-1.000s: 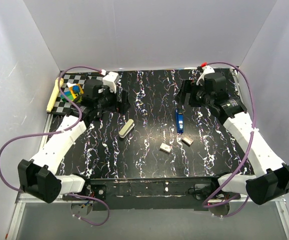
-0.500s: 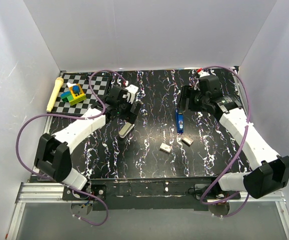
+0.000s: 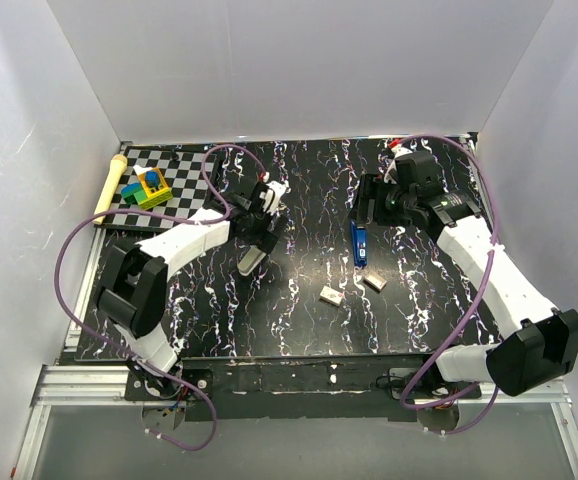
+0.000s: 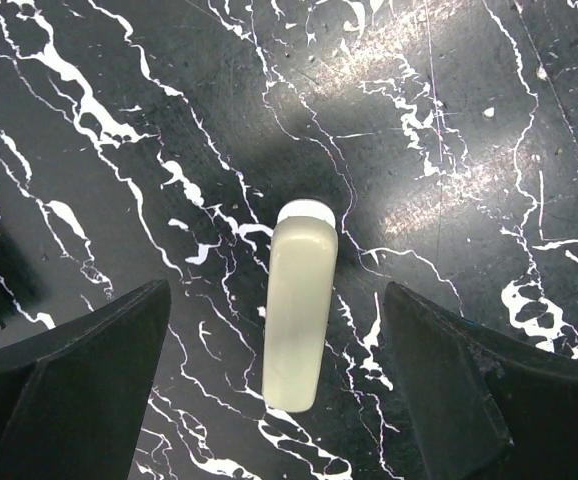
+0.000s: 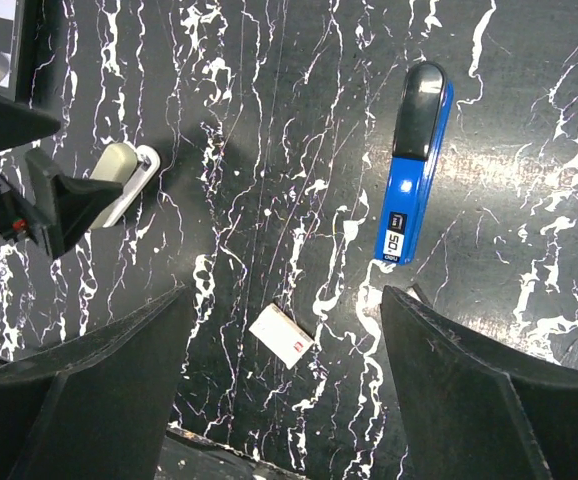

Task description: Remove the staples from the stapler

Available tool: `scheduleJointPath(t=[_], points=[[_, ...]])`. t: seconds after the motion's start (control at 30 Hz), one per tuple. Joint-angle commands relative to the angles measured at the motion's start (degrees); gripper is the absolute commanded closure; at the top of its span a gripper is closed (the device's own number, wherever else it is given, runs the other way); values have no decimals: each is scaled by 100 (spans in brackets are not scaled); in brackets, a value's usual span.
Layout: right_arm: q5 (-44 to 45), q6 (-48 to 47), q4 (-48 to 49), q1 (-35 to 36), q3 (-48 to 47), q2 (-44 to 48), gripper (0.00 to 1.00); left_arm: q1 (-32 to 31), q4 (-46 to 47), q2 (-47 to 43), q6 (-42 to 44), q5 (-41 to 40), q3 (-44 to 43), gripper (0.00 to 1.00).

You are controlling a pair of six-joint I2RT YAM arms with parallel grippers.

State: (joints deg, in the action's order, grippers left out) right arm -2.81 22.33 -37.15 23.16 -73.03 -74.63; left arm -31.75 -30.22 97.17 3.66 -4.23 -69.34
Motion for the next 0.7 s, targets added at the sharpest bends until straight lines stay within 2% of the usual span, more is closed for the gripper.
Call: scheduleJointPath(t=[0.0, 0.23, 0.47, 0.6, 0.67], points=[[-150, 44, 190, 5, 35, -25, 17, -33, -89, 267, 82, 150, -334, 14], [-264, 44, 181, 13, 35, -113, 18, -33, -177, 628, 117, 291, -475, 26], [-299, 70, 181, 22, 26, -183, 19, -33, -177, 602, 161, 344, -405, 28], [-326, 96, 173, 31, 9, -201, 20, -33, -221, 707, 170, 397, -457, 39], [-308, 96, 155, 31, 26, -192, 20, -33, -213, 716, 170, 388, -440, 41]])
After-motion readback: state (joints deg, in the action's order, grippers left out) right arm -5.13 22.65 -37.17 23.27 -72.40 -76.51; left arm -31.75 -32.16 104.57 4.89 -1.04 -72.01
